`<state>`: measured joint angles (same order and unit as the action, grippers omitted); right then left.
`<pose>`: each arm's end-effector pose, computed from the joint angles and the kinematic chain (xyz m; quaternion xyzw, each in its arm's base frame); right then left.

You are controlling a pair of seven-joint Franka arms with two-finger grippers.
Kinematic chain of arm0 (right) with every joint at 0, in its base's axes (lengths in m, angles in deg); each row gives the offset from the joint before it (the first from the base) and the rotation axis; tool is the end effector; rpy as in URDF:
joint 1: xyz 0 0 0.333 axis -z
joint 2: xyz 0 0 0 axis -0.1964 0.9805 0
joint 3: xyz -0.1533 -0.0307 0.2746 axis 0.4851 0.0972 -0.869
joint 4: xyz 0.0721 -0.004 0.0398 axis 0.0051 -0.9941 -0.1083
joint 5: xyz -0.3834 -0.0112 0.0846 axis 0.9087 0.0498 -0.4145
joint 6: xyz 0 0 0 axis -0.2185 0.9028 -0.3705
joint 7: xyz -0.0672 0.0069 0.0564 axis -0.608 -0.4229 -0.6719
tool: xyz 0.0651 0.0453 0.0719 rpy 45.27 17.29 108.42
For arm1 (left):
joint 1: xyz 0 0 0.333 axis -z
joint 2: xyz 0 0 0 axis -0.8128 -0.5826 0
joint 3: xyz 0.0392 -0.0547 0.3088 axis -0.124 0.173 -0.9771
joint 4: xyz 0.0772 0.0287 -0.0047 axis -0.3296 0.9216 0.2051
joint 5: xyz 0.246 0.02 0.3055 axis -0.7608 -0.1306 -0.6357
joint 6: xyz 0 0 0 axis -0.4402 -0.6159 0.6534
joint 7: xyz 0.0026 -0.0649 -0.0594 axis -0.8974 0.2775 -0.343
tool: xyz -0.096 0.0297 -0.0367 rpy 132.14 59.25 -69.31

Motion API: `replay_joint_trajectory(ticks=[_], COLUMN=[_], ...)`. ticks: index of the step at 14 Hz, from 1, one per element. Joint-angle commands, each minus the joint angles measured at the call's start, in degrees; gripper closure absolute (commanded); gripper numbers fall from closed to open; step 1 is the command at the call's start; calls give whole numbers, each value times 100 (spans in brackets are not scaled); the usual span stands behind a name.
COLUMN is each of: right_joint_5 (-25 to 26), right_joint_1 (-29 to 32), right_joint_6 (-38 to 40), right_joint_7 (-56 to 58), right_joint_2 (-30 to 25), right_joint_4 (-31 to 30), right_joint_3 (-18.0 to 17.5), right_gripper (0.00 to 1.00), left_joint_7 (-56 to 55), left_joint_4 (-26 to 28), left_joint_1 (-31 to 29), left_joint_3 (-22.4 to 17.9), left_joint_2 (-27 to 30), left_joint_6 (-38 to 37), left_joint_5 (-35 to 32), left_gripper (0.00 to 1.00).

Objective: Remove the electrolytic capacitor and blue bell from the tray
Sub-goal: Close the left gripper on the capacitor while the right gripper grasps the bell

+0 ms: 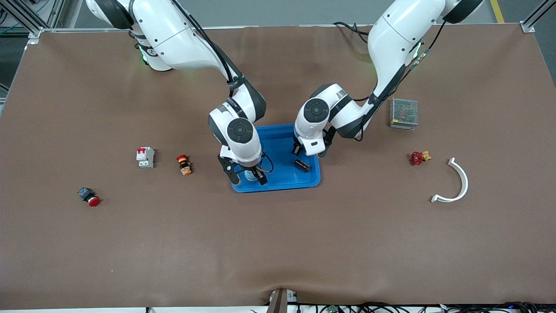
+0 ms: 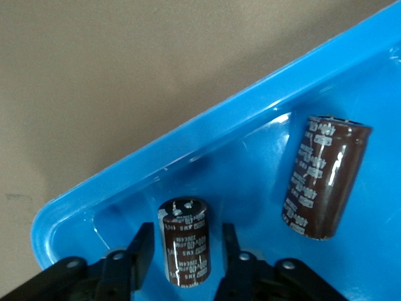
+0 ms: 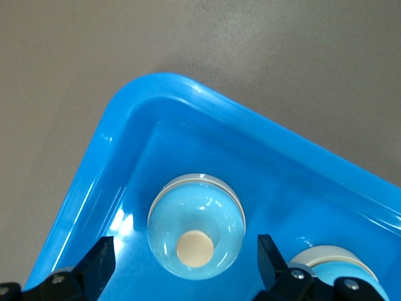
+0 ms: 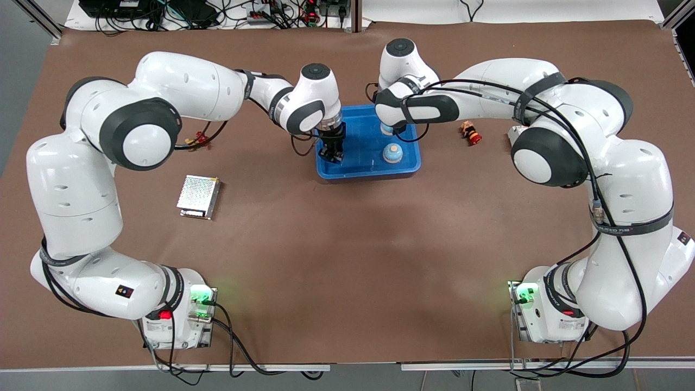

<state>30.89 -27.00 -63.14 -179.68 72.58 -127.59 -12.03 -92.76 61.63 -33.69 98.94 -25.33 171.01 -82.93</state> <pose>0.5529 0.4287 0.1954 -0.8739 0.4858 -0.0096 0.0127 0.4539 -0.4402 0.1836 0.8427 0.5331 -0.0754 0.0091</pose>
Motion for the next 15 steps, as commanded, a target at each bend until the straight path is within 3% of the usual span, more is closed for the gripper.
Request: replay_joint_trajectory(ticks=[1, 3, 8, 10, 13, 15], right_joint_5=[129, 129, 208, 217, 208, 190], right_joint_1=[-18, 18, 44, -35, -96, -123], right_joint_6=[-25, -16, -8, -25, -113, -113], right_joint_7=[-117, -82, -46, -81, -134, -134], right_joint_2=[75, 75, 119, 172, 172, 163], right_joint_4=[93, 93, 93, 93, 93, 110], right_joint_3=[62, 62, 62, 62, 62, 53], right_gripper=[0, 0, 2, 12, 41, 83], left_joint_7=[-201, -201, -158, -44, 482, 825], left_joint_4=[-81, -89, -90, -90, -55, 103], left_joint_1=[59, 33, -72, -204, -475, -827], left_joint_3=[-38, -29, -20, -20, -11, 15], left_joint_2=[44, 176, 782, 1054, 1476, 1740], left_joint_6=[-38, -170, -732, -1083, -1628, -1674], left_joint_5=[-138, -138, -138, -146, -147, -138], left_gripper=[93, 100, 100, 100, 100, 100])
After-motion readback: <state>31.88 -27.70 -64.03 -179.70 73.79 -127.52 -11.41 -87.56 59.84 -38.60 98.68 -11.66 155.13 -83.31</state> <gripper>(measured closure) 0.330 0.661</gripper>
